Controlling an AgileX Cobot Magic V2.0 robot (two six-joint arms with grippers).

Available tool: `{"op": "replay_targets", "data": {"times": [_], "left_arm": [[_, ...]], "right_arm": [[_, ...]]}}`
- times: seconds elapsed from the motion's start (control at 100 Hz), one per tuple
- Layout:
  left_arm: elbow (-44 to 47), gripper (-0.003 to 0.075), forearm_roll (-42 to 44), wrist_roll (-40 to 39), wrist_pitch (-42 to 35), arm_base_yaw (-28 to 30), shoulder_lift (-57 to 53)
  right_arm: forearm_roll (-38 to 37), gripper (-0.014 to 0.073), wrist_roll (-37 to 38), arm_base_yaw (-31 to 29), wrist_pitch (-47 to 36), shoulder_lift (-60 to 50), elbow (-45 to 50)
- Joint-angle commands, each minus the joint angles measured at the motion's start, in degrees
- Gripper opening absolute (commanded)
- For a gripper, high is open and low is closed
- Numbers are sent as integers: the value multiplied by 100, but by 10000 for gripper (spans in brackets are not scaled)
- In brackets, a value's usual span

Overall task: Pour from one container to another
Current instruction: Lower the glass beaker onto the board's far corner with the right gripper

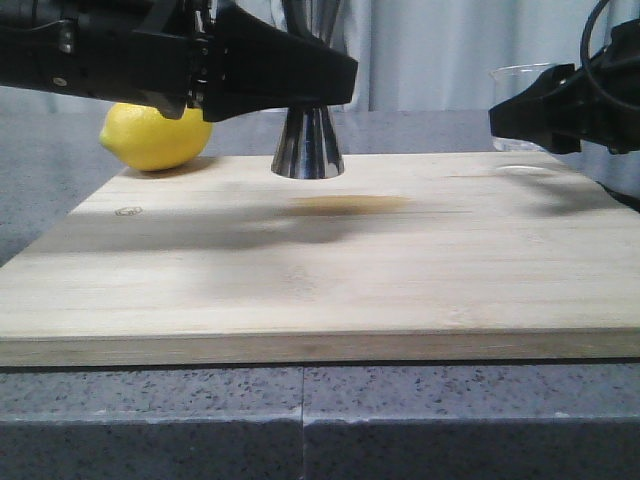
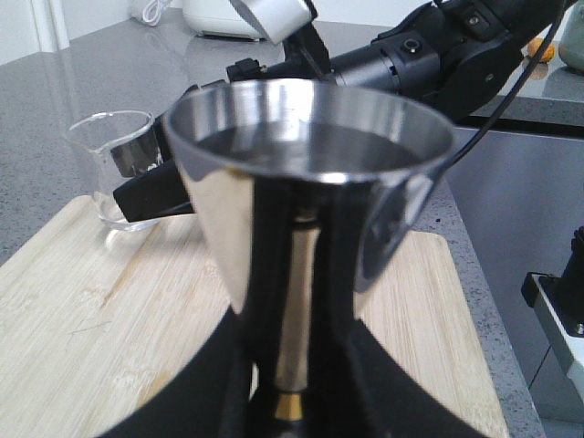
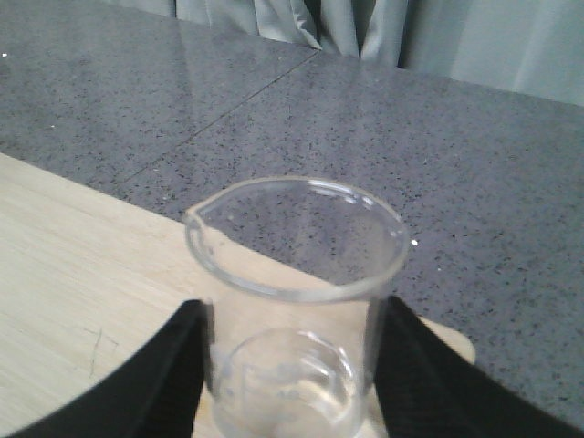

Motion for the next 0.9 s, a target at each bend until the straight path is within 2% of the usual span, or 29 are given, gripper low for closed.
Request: {"op": "replay_targets", "data": {"times": [0.0,0.22,0.89], "left_arm": [[-152,-19,-499,-60,654,-55,-257],[-152,-19,-499,-60,654,-55,-257],[-152,-19,-499,-60,654,-55,-257]], "right_arm": [[35,237,-43,-45,-591,-69,-135],[35,237,-43,-45,-1058,129,-135],[35,237,-190,-56,-1019,263,-135]]}}
